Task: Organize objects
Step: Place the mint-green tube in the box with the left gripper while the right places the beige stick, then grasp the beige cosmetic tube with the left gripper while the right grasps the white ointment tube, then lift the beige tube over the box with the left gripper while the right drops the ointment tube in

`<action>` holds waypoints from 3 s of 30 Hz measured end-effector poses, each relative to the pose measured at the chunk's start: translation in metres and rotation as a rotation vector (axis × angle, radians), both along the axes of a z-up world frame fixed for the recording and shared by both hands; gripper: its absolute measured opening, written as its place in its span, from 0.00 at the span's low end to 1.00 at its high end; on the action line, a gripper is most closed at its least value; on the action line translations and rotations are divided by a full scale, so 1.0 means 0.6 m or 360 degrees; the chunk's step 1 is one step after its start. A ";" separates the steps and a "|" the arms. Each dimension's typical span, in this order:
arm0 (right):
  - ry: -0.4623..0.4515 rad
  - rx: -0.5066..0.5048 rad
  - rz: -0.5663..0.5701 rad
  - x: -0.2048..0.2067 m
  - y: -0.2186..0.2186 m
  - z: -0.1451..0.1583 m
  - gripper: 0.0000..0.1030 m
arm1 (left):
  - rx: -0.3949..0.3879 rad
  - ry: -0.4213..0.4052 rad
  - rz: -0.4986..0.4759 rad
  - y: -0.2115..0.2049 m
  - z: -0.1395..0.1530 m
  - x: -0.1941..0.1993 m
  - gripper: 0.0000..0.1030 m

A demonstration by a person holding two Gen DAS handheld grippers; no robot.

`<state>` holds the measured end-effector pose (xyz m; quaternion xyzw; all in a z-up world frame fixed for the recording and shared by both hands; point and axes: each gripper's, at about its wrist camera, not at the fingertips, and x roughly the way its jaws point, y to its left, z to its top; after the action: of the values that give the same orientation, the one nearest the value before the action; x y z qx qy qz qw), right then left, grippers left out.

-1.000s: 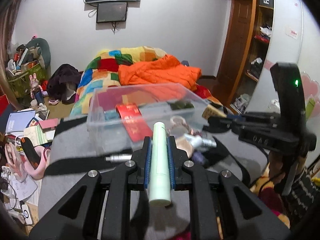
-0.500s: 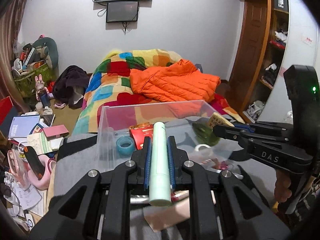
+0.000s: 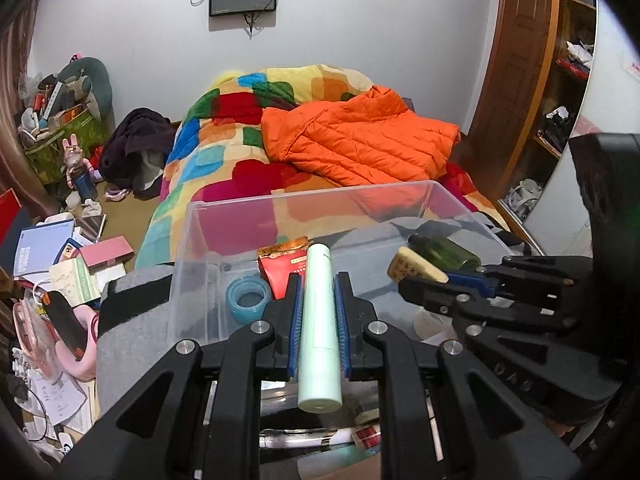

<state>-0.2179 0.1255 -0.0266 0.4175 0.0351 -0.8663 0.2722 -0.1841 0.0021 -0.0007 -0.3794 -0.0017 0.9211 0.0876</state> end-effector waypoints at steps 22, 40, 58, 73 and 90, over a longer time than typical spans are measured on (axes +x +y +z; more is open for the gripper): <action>0.0270 0.0077 -0.0004 0.096 0.058 0.064 0.30 | -0.0004 0.0130 -0.0009 -0.011 0.038 0.104 0.69; 0.0080 0.0253 -0.0022 0.144 0.131 -0.035 0.42 | -0.0081 -0.0228 -0.0253 0.044 -0.087 0.149 0.83; -0.0065 0.0154 0.0028 0.155 0.132 -0.068 0.16 | -0.0039 -0.0249 -0.0265 0.031 -0.086 0.209 0.26; -0.0142 0.0030 0.0044 0.199 0.155 -0.058 0.16 | 0.0022 -0.0380 -0.0372 0.032 -0.079 0.209 0.25; 0.0003 0.0151 0.0029 0.190 0.117 -0.070 0.14 | -0.0038 -0.0353 -0.0466 0.105 -0.098 0.136 0.24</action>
<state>-0.1041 0.1956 -0.0684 0.4287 0.0802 -0.8615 0.2600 -0.1022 0.0650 -0.0594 -0.4758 0.0548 0.8510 0.2155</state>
